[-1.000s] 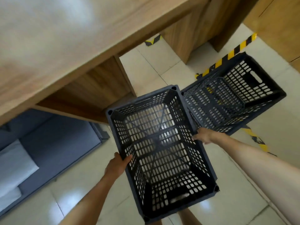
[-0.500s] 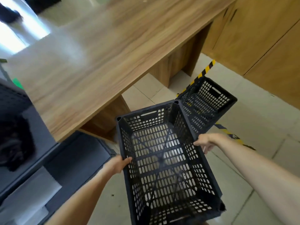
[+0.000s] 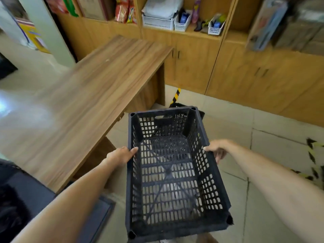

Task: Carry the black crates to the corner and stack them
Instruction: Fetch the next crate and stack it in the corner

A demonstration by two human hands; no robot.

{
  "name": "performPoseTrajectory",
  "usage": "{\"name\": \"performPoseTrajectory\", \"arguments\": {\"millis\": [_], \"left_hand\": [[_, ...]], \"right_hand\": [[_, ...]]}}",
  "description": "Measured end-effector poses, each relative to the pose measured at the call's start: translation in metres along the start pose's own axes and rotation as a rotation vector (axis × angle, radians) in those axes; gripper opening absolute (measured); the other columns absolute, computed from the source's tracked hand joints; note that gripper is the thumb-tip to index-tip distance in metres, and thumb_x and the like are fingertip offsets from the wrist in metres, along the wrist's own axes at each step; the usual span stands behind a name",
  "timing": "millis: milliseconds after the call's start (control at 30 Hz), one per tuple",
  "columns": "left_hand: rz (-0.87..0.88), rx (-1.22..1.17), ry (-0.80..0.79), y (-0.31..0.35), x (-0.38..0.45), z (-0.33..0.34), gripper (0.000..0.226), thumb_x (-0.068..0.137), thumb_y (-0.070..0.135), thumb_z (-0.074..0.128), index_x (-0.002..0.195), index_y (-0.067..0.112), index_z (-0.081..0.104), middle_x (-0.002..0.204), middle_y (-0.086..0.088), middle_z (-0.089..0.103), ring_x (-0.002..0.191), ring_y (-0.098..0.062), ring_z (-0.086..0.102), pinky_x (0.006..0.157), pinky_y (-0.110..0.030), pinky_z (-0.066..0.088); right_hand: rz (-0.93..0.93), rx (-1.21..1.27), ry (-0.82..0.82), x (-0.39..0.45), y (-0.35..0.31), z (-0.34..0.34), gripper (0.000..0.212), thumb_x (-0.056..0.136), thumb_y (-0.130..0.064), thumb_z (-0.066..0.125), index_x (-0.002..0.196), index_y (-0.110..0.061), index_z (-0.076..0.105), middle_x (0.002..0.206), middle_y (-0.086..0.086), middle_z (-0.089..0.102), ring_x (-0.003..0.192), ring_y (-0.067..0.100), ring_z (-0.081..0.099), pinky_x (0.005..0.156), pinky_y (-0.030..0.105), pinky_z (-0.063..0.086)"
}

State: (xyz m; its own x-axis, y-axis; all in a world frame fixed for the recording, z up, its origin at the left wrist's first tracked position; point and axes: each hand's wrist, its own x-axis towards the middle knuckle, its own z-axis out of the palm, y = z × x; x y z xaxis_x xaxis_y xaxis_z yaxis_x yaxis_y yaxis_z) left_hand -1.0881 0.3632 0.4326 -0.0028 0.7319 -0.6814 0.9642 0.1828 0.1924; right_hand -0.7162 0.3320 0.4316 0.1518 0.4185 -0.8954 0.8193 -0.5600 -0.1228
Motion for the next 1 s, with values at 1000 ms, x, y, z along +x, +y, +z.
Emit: {"name": "performPoseTrajectory", "arguments": {"millis": [1000], "left_hand": [[0.535, 0.646, 0.060, 0.398, -0.014, 0.023, 0.043, 0.098, 0.043, 0.047, 0.122, 0.009, 0.058, 0.118, -0.009, 0.064, 0.109, -0.029, 0.061, 0.097, -0.044, 0.048]], "right_hand": [[0.229, 0.546, 0.126, -0.049, 0.327, -0.067, 0.045, 0.105, -0.029, 0.035, 0.142, -0.003, 0.034, 0.136, 0.019, 0.055, 0.073, 0.021, 0.070, 0.053, 0.026, 0.048]]}}
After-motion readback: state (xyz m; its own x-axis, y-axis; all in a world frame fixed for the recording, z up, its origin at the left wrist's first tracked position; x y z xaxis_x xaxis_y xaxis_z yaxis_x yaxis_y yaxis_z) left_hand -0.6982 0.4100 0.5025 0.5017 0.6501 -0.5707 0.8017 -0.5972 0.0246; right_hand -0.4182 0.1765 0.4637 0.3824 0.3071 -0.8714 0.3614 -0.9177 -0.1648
